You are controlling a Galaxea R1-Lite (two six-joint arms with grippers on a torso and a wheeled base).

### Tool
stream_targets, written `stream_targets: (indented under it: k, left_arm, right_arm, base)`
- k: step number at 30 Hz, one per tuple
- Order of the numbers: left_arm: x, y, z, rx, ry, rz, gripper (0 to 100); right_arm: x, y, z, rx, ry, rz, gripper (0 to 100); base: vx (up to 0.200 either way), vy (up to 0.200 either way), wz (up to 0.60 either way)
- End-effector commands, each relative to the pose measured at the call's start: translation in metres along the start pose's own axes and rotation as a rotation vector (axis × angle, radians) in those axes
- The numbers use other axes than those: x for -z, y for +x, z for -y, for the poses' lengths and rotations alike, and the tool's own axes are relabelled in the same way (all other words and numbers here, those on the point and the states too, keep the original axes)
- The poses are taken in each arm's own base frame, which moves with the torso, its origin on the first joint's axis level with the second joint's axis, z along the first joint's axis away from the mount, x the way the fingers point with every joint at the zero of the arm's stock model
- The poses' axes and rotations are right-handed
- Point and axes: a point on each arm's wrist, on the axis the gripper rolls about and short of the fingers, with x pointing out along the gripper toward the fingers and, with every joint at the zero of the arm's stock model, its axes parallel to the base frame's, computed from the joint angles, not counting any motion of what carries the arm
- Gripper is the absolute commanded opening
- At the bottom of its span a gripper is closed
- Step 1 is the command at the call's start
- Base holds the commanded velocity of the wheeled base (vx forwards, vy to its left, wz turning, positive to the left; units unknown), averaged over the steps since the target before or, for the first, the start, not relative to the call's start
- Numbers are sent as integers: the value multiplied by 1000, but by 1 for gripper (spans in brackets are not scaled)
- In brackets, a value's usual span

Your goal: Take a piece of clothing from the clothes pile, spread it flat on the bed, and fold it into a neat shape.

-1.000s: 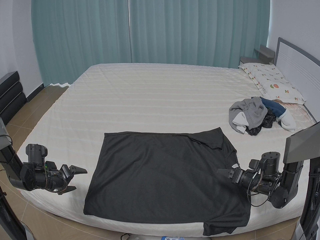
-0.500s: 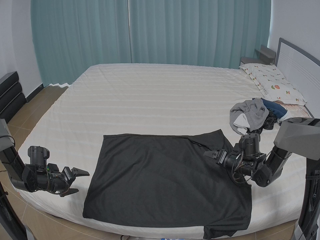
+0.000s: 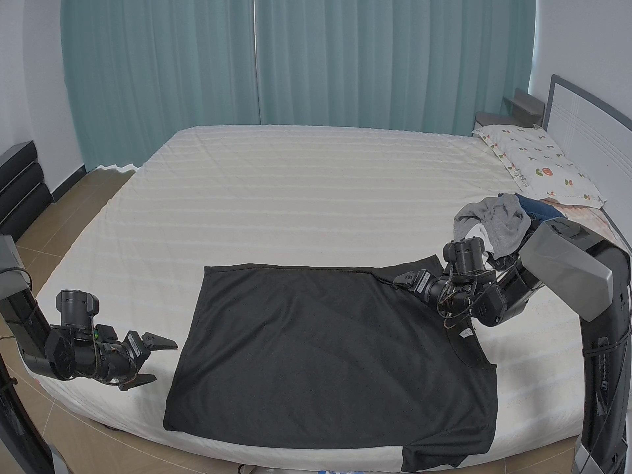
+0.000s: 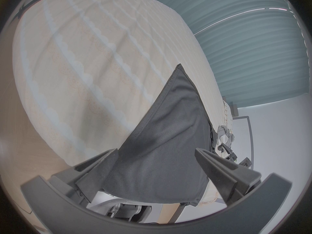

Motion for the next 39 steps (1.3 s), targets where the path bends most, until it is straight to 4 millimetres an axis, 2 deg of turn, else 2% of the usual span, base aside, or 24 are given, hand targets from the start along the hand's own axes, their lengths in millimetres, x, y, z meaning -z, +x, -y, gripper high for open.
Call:
stream_targets:
  k: [1,8,15,18,19,20,21,23,24,33,39]
  left_arm:
    - [0,1,-1,-2,-3,-2,100]
    - [0,1,-1,-1,-3,-3,100]
    - [0,1,-1,-1,-3,-3,100]
    - [0,1,-1,-1,-3,-3,100]
    - [0,1,-1,-1,-3,-3,100]
    - [0,1,-1,-2,-3,-2,100]
    - [0,1,-1,-1,-3,-3,100]
    - [0,1,-1,-2,-3,-2,100]
    - [0,1,-1,-2,-3,-2,100]
    - [0,1,-1,-2,-3,-2,100]
    - [0,1,-1,-2,-3,-2,100]
  right_arm:
    - [-3,34,15,81,21,-16,100]
    - [-5,52,24,92,23,-5,100]
    - [-30,74,13,52,21,132,100]
    - [-49,92,2,-22,7,230,100]
    - [-49,92,2,-22,7,230,100]
    - [-62,99,-8,-79,-1,303,100]
    - [-59,103,-3,-69,-5,307,100]
    - [-62,102,-5,-91,-15,332,100]
    - [-73,95,-16,-191,-44,423,100]
    - [-81,90,-20,-262,-154,531,100]
    - [-61,109,1,-219,-171,469,100]
  base:
    - [0,0,0]
    - [0,0,0]
    - [0,0,0]
    - [0,0,0]
    - [0,0,0]
    - [0,0,0]
    - [0,0,0]
    - [0,0,0]
    - [0,0,0]
    - [0,0,0]
    - [0,0,0]
